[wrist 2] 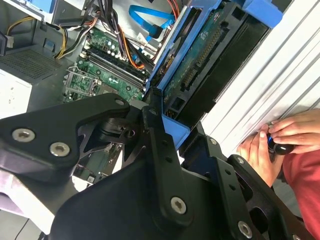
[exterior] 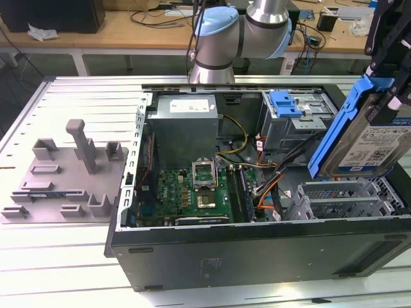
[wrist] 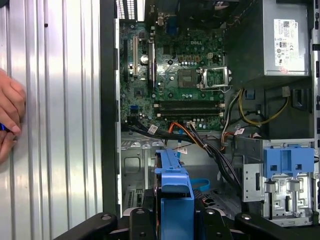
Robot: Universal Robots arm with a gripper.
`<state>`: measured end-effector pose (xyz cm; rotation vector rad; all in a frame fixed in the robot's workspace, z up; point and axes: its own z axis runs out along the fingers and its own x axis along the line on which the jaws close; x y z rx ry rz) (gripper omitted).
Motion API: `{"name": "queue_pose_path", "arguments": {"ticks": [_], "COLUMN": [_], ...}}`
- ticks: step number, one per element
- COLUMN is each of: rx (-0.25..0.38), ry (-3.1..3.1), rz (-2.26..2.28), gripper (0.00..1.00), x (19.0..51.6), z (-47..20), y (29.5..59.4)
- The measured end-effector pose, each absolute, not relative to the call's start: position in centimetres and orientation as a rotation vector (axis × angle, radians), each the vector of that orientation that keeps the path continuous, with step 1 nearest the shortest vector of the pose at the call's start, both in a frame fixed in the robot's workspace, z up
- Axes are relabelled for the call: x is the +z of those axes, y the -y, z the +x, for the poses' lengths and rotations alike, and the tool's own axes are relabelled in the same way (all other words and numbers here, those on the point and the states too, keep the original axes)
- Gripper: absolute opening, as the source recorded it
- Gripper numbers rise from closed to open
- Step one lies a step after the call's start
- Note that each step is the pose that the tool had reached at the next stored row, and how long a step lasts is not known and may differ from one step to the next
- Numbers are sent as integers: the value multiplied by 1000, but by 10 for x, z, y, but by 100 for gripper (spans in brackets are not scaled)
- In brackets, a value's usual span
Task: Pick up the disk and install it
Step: 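Insert the disk into the insertion slot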
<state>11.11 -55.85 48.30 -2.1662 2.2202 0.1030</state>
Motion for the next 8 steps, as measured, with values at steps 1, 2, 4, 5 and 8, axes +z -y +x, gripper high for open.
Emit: {"name": "queue_pose_path", "arguments": {"ticks": [1, 2, 4, 5, 8], "rx": [103, 103, 103, 103, 103], "ry": [-2219, -2218, -2217, -2217, -2216], "rz": [-2168, -2169, -2169, -2170, -2171], "gripper": [37, 37, 37, 37, 37], "x": [481, 481, 480, 480, 479], "z": [111, 111, 111, 111, 111], "y": [559, 559, 559, 559, 559]}}
